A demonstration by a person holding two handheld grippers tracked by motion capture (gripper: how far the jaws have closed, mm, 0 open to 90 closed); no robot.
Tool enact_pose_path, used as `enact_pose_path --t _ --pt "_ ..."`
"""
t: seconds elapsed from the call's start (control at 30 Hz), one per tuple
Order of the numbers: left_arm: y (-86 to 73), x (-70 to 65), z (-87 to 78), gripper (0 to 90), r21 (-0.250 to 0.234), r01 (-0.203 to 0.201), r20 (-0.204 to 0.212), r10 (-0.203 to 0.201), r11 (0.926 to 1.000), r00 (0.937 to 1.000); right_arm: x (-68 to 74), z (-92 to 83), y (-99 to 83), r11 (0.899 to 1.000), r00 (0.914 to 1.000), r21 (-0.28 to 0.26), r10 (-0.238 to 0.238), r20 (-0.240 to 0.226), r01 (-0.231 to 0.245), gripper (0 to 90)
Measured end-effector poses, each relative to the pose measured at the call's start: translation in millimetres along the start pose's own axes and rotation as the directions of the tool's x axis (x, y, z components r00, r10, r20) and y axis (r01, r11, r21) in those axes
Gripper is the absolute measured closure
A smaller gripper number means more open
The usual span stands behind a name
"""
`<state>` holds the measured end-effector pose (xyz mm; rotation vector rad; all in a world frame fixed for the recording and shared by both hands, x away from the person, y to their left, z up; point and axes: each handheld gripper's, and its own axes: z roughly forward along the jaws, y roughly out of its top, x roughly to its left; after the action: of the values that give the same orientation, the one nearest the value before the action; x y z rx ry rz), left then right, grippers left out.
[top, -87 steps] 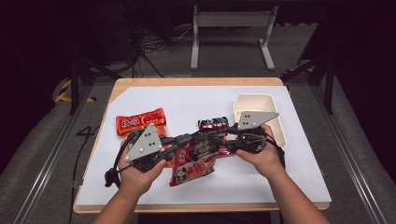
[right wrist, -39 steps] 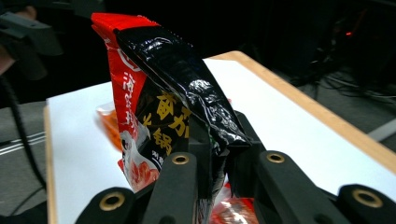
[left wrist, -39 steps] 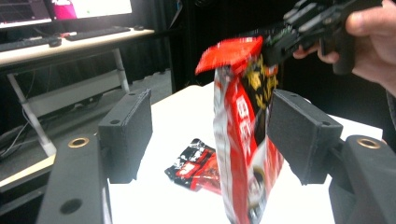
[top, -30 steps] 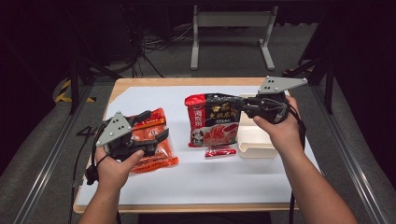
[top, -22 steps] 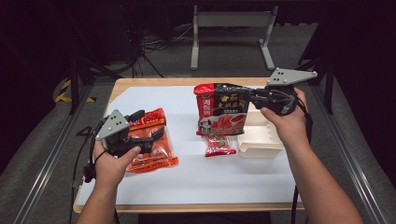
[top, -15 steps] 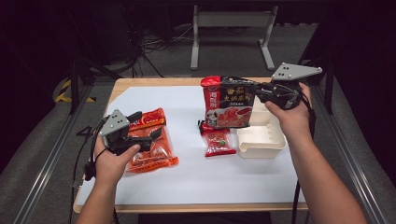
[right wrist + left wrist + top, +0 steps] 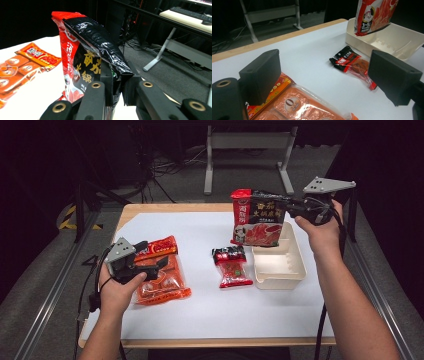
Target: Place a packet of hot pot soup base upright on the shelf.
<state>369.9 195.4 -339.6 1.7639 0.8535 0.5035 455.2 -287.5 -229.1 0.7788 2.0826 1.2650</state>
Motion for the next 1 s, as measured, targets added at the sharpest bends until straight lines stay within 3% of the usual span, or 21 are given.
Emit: enact_pose_path --t 0.43,0.9,1.0 --pt "-3.4 7.2 -0.8 12.5 0.008 0.021 -0.012 -0.021 0.9997 0.9997 -30.7 4.7 -7.9 1.0 0.9986 -0.012 -0.004 0.053 0.005 80.8" --pt "-5.8 10.5 -0.8 12.5 0.013 0.035 -0.018 -0.035 0.9993 0.9992 -46.6 10.0 -21.4 0.999 0.9931 -0.015 -0.044 0.108 0.046 80.8" --pt "-6.4 10.9 -1.0 12.6 0.012 0.044 -0.016 -0.044 0.999 0.9989 -49.1 11.1 -25.0 0.999 0.9933 -0.016 -0.032 0.111 0.034 80.8"
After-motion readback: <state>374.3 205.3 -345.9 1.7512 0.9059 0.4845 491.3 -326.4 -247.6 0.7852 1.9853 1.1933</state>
